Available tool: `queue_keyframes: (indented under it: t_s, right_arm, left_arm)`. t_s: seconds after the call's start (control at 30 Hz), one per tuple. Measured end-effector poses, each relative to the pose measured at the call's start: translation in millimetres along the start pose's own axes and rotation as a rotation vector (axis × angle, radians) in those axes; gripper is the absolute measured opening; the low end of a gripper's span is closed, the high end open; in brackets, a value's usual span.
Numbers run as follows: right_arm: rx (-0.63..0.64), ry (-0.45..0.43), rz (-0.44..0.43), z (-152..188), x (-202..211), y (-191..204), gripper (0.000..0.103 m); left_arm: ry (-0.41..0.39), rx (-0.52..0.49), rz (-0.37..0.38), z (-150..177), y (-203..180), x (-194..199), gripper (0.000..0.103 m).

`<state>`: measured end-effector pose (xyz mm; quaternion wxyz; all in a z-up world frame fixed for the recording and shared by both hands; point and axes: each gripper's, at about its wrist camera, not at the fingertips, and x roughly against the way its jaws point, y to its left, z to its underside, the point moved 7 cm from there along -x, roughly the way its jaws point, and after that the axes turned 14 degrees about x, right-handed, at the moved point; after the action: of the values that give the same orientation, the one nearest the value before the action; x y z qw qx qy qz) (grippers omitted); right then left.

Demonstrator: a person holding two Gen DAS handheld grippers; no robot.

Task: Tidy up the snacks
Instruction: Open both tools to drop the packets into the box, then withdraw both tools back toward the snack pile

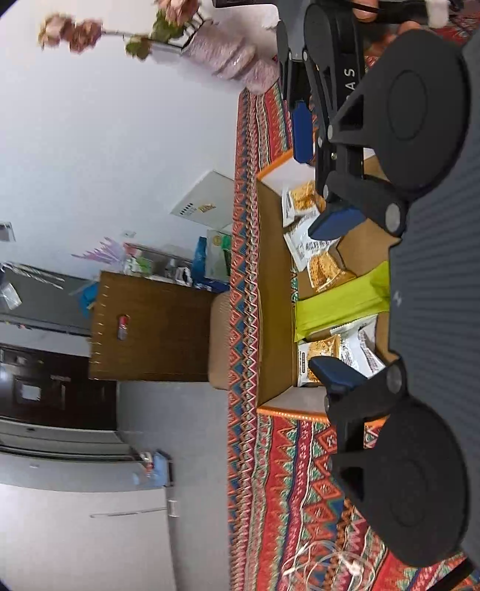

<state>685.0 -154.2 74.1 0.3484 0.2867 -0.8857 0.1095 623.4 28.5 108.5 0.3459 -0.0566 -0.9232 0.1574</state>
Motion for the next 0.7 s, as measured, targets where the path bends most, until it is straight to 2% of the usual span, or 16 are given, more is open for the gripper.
queue_keyframes:
  t_s: [0.23, 0.3, 0.57, 0.7]
  right_arm:
    - [0.037, -0.034, 0.039, 18.3, 60.3, 16.8, 0.062]
    - [0.044, -0.049, 0.050, 27.5, 78.5, 22.7, 0.062]
    - [0.055, -0.103, 0.059, 73.1, 142.3, 48.5, 0.066]
    - [0.061, -0.130, 0.068, 102.2, 172.5, 64.6, 0.069]
  left_arm:
    - [-0.050, -0.040, 0.012, 22.5, -7.6, 64.7, 0.083]
    - [-0.060, -0.041, 0.019, 32.4, -8.7, 82.2, 0.083]
    - [-0.111, -0.080, 0.046, 85.1, -16.6, 150.2, 0.090]
    - [-0.129, -0.058, 0.060, 121.5, -13.4, 182.8, 0.092]
